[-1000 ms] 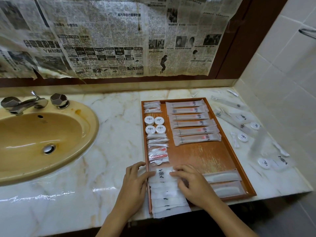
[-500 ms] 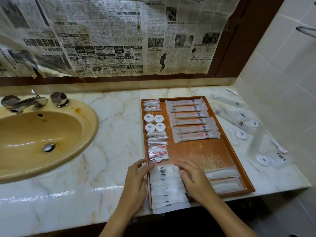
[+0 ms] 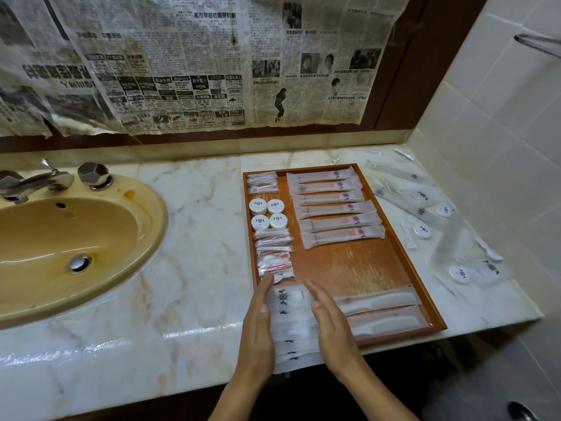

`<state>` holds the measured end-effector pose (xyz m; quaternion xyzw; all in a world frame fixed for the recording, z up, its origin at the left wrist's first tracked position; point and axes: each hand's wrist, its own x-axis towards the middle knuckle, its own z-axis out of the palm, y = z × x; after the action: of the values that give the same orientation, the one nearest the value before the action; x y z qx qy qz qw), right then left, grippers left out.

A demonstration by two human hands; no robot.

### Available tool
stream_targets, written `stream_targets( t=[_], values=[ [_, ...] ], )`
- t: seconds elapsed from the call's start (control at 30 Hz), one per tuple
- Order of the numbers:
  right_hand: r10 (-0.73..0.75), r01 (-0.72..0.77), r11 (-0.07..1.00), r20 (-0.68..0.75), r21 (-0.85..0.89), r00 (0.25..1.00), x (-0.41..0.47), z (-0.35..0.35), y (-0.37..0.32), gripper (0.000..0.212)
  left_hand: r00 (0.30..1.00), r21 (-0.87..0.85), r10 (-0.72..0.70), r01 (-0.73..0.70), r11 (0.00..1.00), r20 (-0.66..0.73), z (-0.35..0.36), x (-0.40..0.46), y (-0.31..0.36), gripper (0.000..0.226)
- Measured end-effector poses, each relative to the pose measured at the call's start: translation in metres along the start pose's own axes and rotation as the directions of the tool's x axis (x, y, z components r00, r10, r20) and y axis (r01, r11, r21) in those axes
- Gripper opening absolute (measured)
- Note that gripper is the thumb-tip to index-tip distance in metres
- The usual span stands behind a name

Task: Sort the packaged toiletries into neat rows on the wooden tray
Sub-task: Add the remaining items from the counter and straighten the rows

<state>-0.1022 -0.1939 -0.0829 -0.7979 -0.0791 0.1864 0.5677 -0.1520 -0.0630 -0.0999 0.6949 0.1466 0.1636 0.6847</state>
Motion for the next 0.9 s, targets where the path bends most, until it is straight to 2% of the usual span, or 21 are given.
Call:
stream_targets(
  t=[0.1,0.17,0.27,0.37,0.57,0.9],
  values=[
    [-0.078,0.074,0.985,-0.024,-0.157,0.997,0.007,-0.008,-0.004,0.042,1.000,0.045,0.024,-0.024,0.999,0.002,-0.014,0.008,-0.002,0.057],
    [-0.127,0.122,0.949,0.002,-0.292,0.992,0.016,-0.015,-0.007,0.040,0.999,0.180,0.045,-0.044,0.983,0.001,-0.026,0.015,-0.002,0.052],
    [-0.145,0.182,0.849,0.112,-0.497,0.983,0.031,-0.022,-0.009,0.038,0.994,0.454,0.080,-0.105,0.885,0.074,-0.038,0.022,0.002,0.049],
    [-0.121,0.222,0.762,0.203,-0.608,0.972,0.039,-0.023,-0.009,0.036,0.987,0.593,0.041,-0.127,0.795,0.156,-0.039,0.023,0.008,0.053],
    [-0.111,0.245,0.741,0.246,-0.625,0.963,0.039,-0.024,-0.010,0.036,0.985,0.611,0.035,-0.132,0.780,0.168,-0.038,0.023,0.010,0.051],
    [-0.143,0.212,0.824,0.169,-0.526,0.975,0.045,-0.036,-0.011,0.035,0.993,0.581,0.047,-0.101,0.808,0.107,-0.033,0.029,0.017,0.046]
  ],
)
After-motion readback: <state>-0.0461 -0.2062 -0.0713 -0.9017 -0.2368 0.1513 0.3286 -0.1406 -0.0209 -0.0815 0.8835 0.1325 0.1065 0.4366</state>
